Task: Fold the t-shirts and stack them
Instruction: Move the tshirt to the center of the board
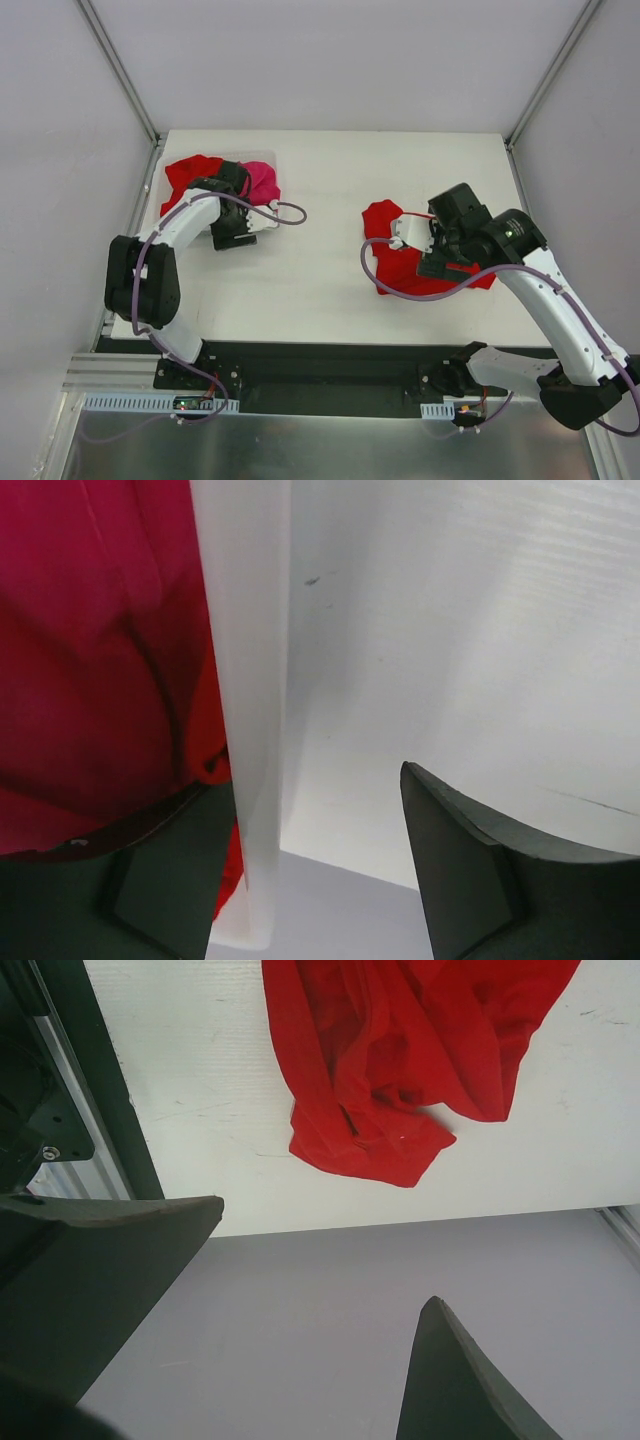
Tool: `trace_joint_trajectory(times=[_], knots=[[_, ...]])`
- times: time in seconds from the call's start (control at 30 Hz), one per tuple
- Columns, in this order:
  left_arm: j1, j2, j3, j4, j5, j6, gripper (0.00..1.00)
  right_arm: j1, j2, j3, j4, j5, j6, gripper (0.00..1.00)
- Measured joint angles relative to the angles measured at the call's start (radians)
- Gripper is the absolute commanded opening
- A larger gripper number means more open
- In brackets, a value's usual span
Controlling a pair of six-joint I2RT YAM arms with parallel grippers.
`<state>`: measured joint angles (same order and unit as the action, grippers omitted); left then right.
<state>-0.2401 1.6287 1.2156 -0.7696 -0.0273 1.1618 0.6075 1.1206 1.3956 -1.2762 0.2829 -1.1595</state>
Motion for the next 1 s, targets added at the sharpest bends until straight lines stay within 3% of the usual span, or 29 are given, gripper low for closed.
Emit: trace_joint_trajectory(times=[0.07,0.1,0.13,0.17,0.6,1.0], knots=[[-0.008,0.035,0.02,0.006,0.0,0.004,0.46,0.0,0.002,0.0,0.0,0.001,0.0,0.96],[-0.01,0.051,0.033,0.007,0.0,0.007,0.31,0.001,0.003,0.0,0.0,0.002,0.0,0.96],[-0.01,0.064,0.047,0.007,-0.001,0.008,0.05,0.002,0.003,0.0,0.0,0.002,0.0,0.96],[-0.01,0.073,0.058,0.01,-0.002,0.009,0.0,0.003,0.003,0.0,0.0,0.004,0.0,0.96],[-0.004,0.098,0.066,0.087,-0.038,0.056,0.0,0.006,0.005,-0.005,0.0,0.019,0.0,0.96],[0.188,0.105,0.044,0.198,-0.061,0.295,0.0,0.006,0.005,-0.023,0.0,0.019,0.0,0.96]])
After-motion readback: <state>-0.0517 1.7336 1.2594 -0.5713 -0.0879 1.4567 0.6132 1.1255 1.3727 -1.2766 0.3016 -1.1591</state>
